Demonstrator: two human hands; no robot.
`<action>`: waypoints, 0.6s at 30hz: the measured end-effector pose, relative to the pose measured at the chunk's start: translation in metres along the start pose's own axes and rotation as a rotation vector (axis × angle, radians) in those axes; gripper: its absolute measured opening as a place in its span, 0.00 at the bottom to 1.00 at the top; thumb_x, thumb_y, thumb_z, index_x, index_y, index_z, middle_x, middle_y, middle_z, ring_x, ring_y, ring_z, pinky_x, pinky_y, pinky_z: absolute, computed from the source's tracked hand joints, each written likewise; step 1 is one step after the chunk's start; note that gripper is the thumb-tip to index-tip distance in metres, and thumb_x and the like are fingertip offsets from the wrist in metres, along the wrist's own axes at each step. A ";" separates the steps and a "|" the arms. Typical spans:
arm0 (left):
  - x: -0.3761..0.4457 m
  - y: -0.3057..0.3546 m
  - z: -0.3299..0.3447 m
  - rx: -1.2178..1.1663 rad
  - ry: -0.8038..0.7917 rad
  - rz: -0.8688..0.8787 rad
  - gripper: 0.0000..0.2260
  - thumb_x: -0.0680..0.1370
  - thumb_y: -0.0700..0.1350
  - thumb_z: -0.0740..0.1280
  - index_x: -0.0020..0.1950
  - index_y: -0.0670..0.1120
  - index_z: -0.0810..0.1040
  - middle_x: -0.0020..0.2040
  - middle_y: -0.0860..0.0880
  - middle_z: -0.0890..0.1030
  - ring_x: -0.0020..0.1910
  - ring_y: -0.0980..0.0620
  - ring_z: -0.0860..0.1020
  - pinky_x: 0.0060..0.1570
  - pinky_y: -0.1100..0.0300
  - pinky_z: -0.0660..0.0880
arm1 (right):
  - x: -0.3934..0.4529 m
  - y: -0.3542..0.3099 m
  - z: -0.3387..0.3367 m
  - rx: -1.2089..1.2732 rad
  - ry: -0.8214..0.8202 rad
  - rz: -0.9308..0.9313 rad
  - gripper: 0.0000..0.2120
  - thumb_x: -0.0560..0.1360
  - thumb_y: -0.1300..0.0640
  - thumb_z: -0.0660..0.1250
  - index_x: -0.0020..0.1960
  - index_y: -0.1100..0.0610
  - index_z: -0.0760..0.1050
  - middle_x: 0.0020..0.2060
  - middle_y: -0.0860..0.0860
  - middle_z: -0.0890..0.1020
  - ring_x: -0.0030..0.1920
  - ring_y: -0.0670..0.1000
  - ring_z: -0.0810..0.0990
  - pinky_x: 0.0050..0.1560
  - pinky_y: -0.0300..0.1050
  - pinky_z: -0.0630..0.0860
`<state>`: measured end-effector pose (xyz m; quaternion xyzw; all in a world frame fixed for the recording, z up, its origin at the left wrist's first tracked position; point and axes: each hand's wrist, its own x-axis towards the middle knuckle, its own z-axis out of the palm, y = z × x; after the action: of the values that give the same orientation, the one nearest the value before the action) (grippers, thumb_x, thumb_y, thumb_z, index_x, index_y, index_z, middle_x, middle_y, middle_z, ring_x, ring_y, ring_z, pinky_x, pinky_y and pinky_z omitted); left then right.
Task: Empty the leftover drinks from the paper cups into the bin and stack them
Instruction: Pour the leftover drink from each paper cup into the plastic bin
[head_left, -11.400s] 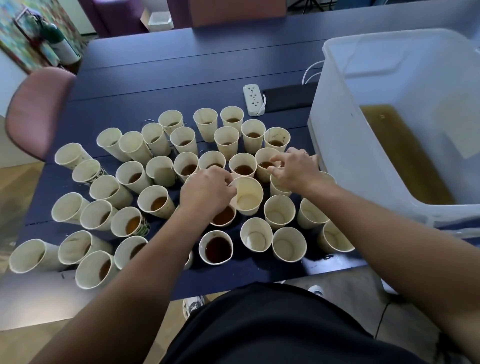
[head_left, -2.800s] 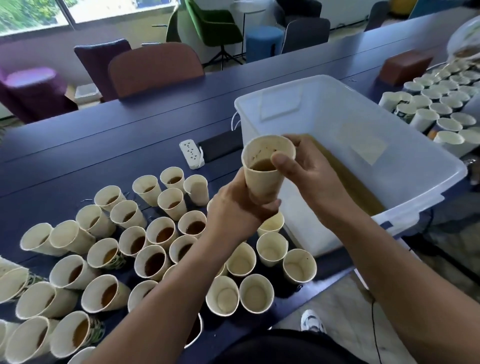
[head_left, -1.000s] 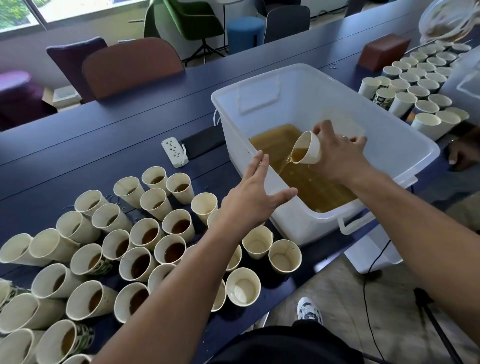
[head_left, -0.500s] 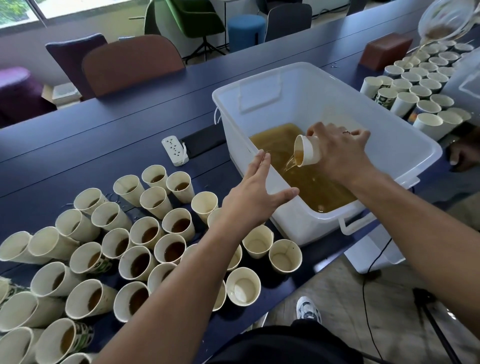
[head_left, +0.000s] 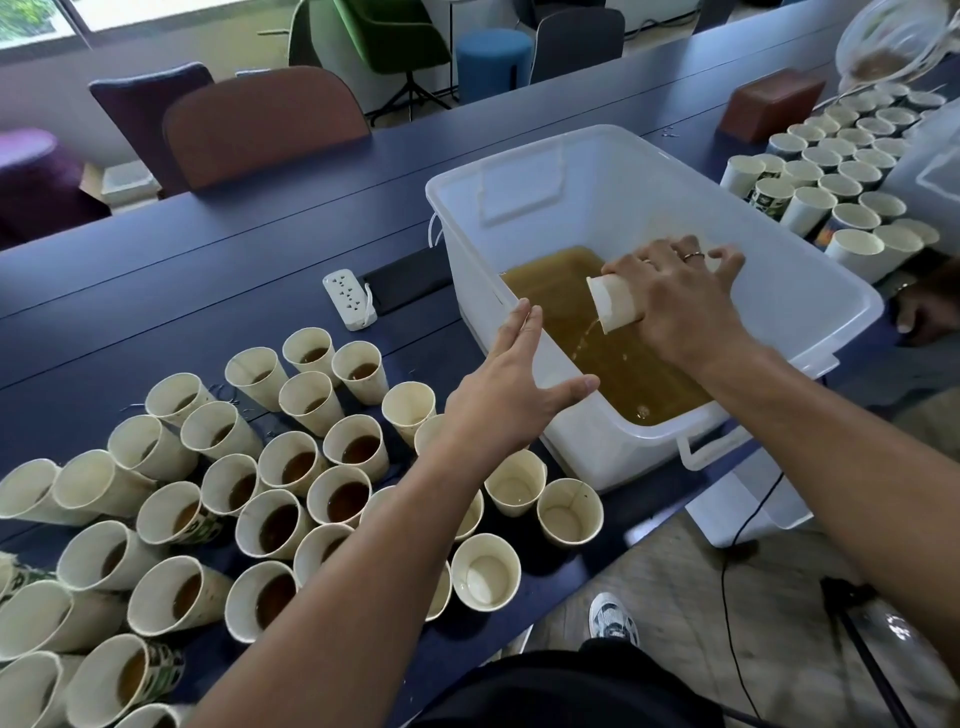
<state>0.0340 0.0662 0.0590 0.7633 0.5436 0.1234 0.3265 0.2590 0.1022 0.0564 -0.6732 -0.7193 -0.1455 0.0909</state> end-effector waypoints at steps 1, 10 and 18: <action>0.000 0.000 0.000 -0.001 -0.001 -0.001 0.44 0.76 0.70 0.64 0.83 0.58 0.45 0.81 0.66 0.41 0.78 0.55 0.61 0.68 0.46 0.69 | 0.000 -0.001 0.001 -0.015 -0.041 -0.002 0.30 0.68 0.62 0.76 0.67 0.48 0.72 0.62 0.56 0.77 0.64 0.61 0.72 0.62 0.62 0.59; -0.001 0.000 -0.001 0.001 -0.005 -0.005 0.43 0.76 0.70 0.64 0.83 0.58 0.45 0.80 0.67 0.40 0.78 0.55 0.62 0.68 0.46 0.69 | -0.001 -0.002 0.001 -0.055 -0.092 0.024 0.27 0.70 0.60 0.74 0.66 0.48 0.72 0.60 0.55 0.78 0.62 0.60 0.72 0.61 0.62 0.61; -0.001 0.001 0.000 0.004 0.009 0.012 0.43 0.76 0.70 0.64 0.83 0.57 0.45 0.81 0.65 0.41 0.79 0.54 0.61 0.69 0.45 0.68 | -0.001 -0.002 0.003 -0.080 -0.211 0.042 0.27 0.69 0.58 0.75 0.66 0.47 0.71 0.58 0.54 0.78 0.60 0.59 0.73 0.61 0.61 0.62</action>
<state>0.0343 0.0654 0.0598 0.7667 0.5407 0.1278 0.3218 0.2578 0.1017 0.0533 -0.7027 -0.7043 -0.1002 -0.0092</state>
